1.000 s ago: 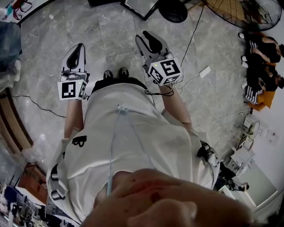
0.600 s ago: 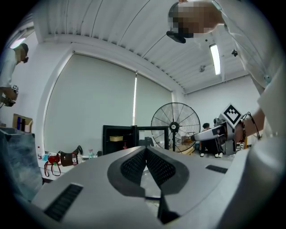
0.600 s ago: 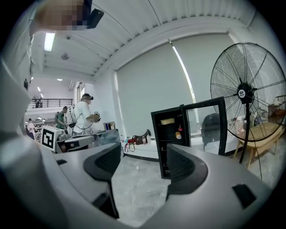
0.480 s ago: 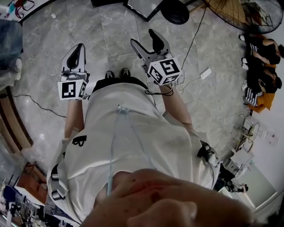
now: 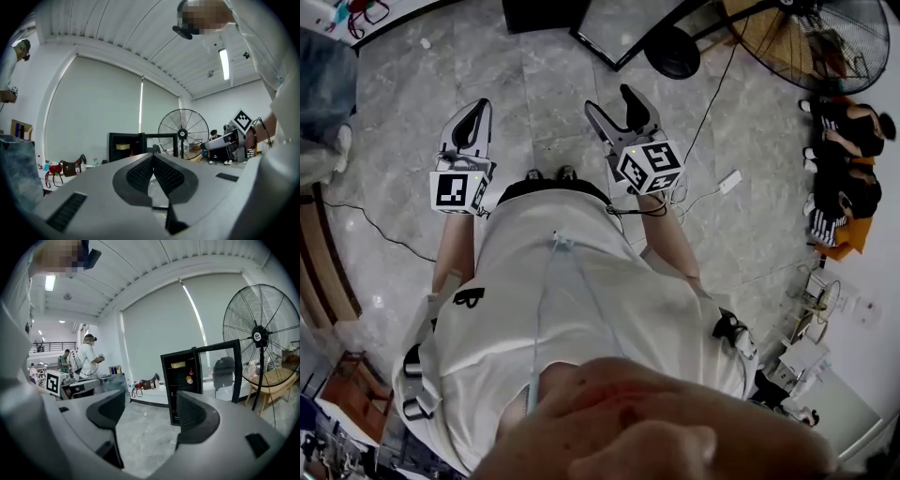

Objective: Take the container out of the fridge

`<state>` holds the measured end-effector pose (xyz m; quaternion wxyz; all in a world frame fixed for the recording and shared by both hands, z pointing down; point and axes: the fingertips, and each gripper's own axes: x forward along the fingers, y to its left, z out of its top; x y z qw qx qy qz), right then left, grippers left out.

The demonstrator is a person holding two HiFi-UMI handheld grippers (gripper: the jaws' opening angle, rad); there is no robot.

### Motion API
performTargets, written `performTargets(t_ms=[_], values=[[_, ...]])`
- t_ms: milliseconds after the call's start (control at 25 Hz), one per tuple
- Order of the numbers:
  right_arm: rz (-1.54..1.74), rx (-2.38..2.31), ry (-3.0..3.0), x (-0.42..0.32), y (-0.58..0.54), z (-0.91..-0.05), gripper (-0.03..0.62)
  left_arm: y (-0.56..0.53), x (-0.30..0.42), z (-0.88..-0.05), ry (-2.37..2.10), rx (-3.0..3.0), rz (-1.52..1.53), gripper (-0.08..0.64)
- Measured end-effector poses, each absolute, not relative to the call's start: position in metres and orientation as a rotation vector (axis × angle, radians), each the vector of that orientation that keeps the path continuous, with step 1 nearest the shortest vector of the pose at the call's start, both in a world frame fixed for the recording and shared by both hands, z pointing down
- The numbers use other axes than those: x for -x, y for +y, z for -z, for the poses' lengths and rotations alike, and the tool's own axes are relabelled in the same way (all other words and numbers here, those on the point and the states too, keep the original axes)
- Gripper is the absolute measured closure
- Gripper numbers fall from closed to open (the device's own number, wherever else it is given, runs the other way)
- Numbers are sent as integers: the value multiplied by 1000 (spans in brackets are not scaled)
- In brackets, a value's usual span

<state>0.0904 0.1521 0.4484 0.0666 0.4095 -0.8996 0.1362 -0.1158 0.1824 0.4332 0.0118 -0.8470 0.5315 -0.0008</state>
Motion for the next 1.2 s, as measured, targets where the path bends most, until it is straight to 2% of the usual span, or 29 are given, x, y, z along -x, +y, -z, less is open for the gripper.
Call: performTargets(t_ms=[680,1200], values=[[-365,-1258,-2750,-43,133,-443,265,181,148,-440,1619,2648,36,551],[-336,-1235,-2733,-44,55,-442,265,111,177,-434,1746,2564,69,551]])
